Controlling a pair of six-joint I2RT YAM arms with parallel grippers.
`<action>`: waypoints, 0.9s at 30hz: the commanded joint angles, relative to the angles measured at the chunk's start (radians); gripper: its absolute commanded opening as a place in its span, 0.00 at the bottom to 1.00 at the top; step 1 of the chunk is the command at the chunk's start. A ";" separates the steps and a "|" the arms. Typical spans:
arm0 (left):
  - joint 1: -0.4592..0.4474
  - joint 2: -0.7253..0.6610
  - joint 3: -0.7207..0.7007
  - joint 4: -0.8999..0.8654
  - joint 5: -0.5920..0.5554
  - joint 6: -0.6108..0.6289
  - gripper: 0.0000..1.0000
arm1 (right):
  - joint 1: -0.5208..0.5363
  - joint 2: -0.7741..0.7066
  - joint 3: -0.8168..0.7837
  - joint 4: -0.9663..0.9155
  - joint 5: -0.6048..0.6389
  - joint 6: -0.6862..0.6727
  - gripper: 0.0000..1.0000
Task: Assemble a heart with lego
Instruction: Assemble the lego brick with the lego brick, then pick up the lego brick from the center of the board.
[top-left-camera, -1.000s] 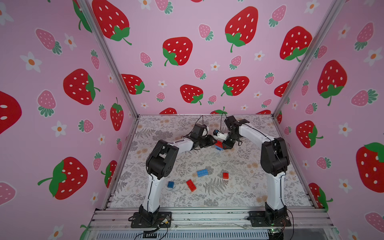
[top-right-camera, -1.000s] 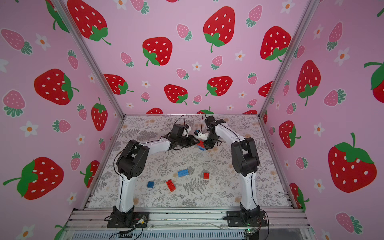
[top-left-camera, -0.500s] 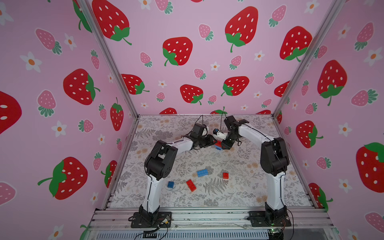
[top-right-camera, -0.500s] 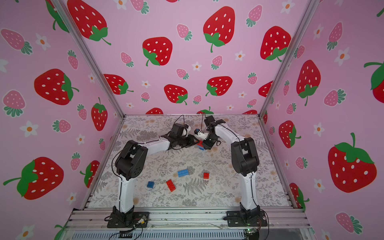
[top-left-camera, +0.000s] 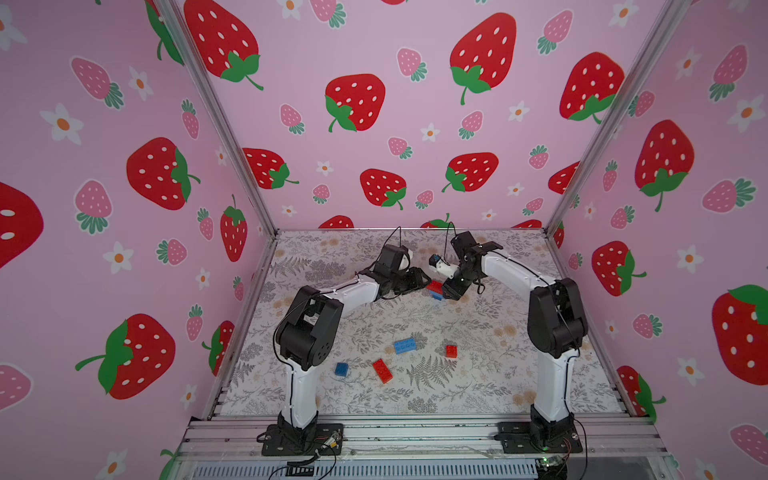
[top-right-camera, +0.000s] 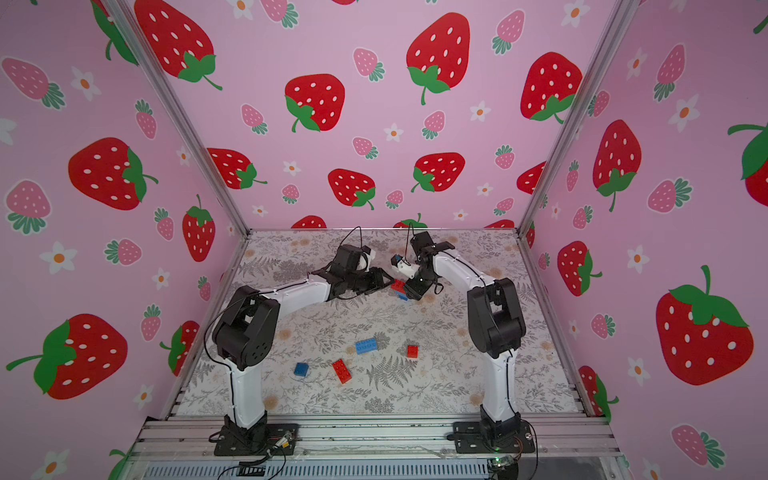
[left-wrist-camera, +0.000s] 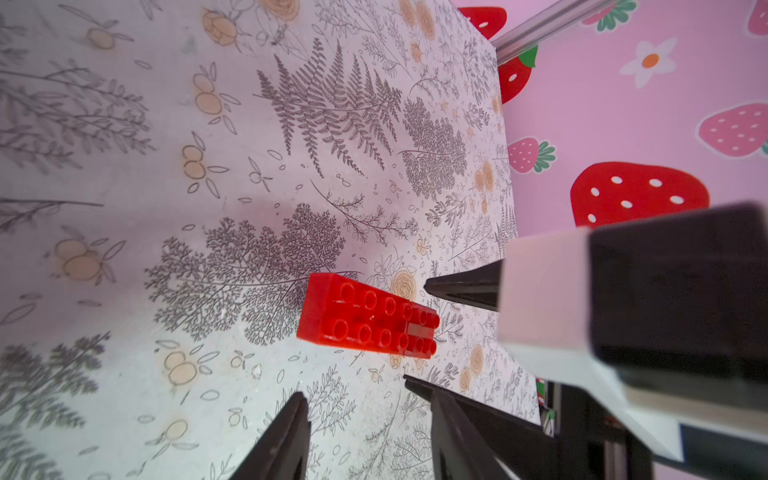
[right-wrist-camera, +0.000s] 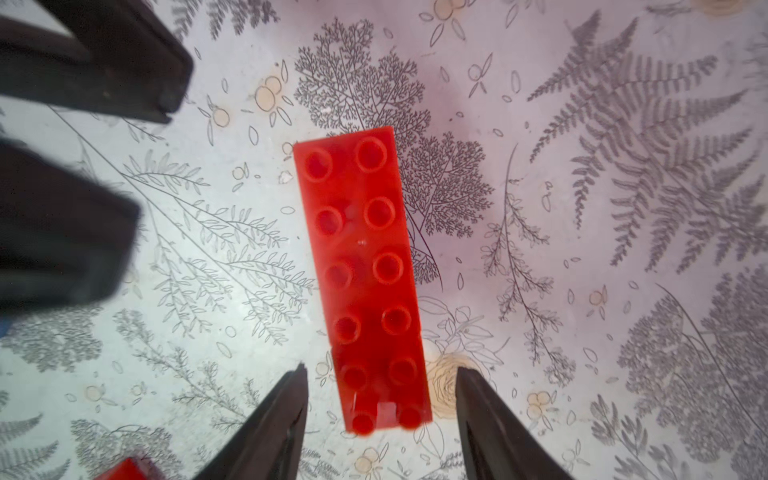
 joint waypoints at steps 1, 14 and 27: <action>0.021 -0.101 -0.059 -0.030 -0.041 0.013 0.57 | -0.003 -0.135 -0.048 0.078 -0.027 0.147 0.65; 0.073 -0.580 -0.395 -0.179 -0.202 0.024 0.77 | 0.199 -0.368 -0.322 0.168 -0.071 0.477 0.68; 0.095 -0.883 -0.575 -0.309 -0.316 0.020 0.88 | 0.477 -0.231 -0.425 0.227 0.010 0.419 0.75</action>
